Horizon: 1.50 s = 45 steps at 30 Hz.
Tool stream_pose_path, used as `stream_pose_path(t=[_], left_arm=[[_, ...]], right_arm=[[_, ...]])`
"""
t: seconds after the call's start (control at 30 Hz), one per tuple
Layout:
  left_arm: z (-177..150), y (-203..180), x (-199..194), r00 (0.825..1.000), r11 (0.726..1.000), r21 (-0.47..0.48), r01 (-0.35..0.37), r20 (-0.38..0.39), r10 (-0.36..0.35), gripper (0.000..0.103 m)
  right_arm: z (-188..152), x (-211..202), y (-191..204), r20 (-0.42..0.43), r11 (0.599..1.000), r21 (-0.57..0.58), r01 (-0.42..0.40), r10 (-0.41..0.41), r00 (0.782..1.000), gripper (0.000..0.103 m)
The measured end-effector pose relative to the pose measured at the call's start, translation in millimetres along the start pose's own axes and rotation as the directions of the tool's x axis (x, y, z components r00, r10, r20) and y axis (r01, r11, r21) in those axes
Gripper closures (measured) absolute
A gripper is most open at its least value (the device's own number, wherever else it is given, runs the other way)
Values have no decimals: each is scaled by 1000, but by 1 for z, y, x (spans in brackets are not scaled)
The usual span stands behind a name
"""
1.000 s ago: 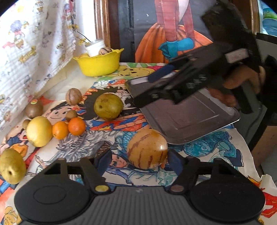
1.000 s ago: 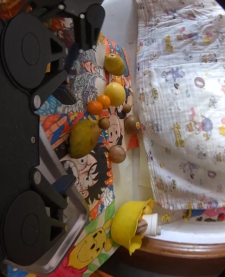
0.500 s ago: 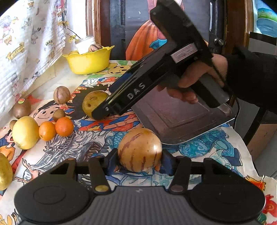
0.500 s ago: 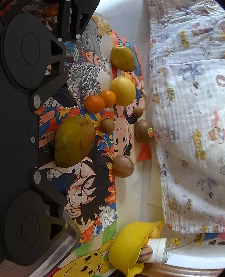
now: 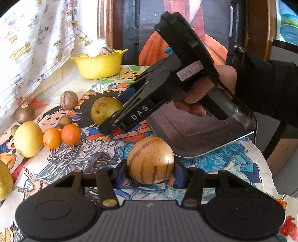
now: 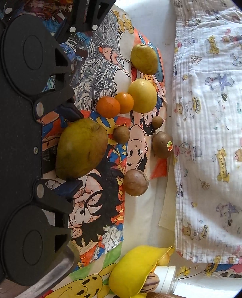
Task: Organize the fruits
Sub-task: 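Lift the pepino with the left tool while the right tool lifts the green pear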
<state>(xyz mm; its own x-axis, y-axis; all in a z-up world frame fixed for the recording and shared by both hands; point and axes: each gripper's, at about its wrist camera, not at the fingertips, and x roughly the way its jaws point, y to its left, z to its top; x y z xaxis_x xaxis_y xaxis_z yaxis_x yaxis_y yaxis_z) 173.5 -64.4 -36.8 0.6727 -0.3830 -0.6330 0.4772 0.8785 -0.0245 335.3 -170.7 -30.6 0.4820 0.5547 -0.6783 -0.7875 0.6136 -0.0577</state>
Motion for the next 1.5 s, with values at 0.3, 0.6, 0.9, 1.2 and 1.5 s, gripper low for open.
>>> stream_pose_path(t=[0.3,0.6,0.9,1.2,1.5], left_arm=[[5,9,-5,997,990,-116,-76,-8,75,48],[5,23,-18,984,961,-221,-168,28,178,48],[7,32,-27,970,939,-261,-226,27,241,48],[5,32,-30,966,930,-280,-238,27,255,48],[6,31,-32,966,927,-290,-238,25,256,48]], right_arm=[[-6,-3,2,35,1000,-4,6,-6,999,34],[-13,-11,4,67,999,36,-14,12,998,35],[-16,-17,8,83,999,42,-19,16,996,36],[-23,-27,8,102,997,70,-21,14,995,37],[-22,-27,13,79,999,31,-21,18,997,35]])
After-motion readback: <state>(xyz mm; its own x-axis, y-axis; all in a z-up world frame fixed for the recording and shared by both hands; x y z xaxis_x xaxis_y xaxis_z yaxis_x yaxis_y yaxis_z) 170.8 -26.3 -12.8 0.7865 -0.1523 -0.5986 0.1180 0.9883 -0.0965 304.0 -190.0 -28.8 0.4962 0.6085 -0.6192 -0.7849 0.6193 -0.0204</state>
